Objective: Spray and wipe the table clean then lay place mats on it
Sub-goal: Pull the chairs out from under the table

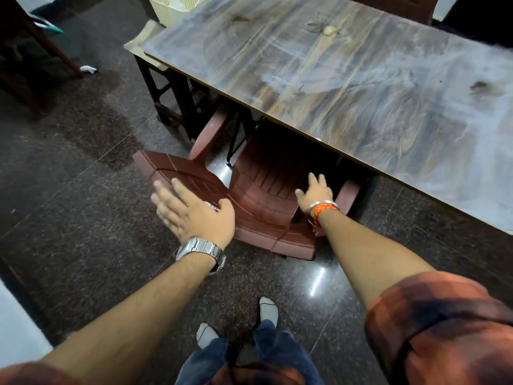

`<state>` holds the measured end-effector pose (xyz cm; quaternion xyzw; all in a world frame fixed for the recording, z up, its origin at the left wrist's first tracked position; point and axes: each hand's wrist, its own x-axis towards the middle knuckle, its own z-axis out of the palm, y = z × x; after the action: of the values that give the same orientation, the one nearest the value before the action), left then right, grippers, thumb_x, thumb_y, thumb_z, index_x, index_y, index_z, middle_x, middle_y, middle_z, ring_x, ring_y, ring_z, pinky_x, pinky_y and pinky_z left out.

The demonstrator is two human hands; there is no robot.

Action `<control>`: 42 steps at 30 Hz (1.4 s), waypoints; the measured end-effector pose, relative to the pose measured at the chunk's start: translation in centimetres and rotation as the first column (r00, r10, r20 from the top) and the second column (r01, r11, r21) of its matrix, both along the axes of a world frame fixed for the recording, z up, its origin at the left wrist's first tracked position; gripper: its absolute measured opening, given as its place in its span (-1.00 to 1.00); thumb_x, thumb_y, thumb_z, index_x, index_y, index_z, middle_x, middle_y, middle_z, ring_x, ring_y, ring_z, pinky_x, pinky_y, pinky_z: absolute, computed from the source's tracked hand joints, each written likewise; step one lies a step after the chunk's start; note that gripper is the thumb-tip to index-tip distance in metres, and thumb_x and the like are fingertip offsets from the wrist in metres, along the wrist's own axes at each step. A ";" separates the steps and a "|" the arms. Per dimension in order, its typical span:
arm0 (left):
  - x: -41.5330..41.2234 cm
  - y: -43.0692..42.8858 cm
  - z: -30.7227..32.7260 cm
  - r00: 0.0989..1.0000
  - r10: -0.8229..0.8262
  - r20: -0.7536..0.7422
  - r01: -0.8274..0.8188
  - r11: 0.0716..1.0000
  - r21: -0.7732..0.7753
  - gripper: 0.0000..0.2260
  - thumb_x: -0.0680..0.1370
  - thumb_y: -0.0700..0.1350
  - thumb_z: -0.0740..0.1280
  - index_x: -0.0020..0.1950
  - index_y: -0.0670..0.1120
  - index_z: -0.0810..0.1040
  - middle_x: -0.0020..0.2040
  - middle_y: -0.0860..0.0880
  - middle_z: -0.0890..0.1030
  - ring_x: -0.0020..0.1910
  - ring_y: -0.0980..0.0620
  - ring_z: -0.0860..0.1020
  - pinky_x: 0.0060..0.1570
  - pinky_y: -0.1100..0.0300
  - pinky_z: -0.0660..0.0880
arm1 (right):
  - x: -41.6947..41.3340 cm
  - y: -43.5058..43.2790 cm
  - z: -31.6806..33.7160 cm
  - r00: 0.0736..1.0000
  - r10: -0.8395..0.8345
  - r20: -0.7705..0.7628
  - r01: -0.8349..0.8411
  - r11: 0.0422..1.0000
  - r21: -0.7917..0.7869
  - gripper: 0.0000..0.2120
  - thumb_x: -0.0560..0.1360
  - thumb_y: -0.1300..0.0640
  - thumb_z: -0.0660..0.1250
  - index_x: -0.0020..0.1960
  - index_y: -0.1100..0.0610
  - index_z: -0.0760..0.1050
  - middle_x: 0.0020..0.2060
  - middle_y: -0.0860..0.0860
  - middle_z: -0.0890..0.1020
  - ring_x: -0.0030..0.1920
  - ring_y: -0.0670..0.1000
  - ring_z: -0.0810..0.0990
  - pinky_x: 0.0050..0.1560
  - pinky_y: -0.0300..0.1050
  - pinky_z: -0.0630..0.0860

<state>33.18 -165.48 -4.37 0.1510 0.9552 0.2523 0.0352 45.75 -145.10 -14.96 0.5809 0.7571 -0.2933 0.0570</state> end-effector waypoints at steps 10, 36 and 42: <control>-7.8 -0.8 2.0 0.476 -0.880 0.004 0.846 0.456 -0.276 -0.63 0.41 0.19 0.14 0.03 0.02 0.54 -0.09 0.01 0.64 -0.05 -0.09 0.57 0.07 0.02 0.47 | -9.5 -9.3 11.9 0.896 0.422 -0.136 -0.443 0.851 -0.280 -0.62 0.49 0.00 0.29 0.22 0.18 0.51 0.26 0.17 0.56 0.22 0.16 0.53 0.20 -0.06 0.45; -18.5 -0.4 1.6 -0.203 -0.979 0.016 0.855 -0.185 -0.484 -0.84 0.43 -0.20 0.18 -0.06 -0.06 0.50 -0.08 -0.08 0.64 -0.06 -0.18 0.60 -0.15 0.07 0.38 | -12.1 -20.7 13.5 0.915 0.147 0.375 -0.255 0.932 0.259 -0.76 0.48 0.09 0.21 0.11 0.13 0.47 0.05 0.11 0.62 0.05 0.24 0.62 -0.05 0.02 0.51; -19.5 0.0 2.0 -0.221 -0.970 0.097 0.861 -0.241 -0.448 -0.74 0.40 0.03 0.31 0.04 -0.02 0.48 0.05 -0.03 0.60 0.05 -0.13 0.57 -0.09 0.05 0.45 | -13.7 -20.4 14.0 0.944 0.095 0.315 -0.141 0.982 0.126 -0.62 0.29 -0.13 0.31 0.07 -0.03 0.50 -0.04 -0.01 0.65 0.00 0.14 0.64 -0.04 -0.05 0.56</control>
<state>13.70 -165.49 -2.40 0.8541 0.5057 -0.0724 0.0974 32.10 -165.48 -0.92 0.5756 0.7920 -0.1387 0.1490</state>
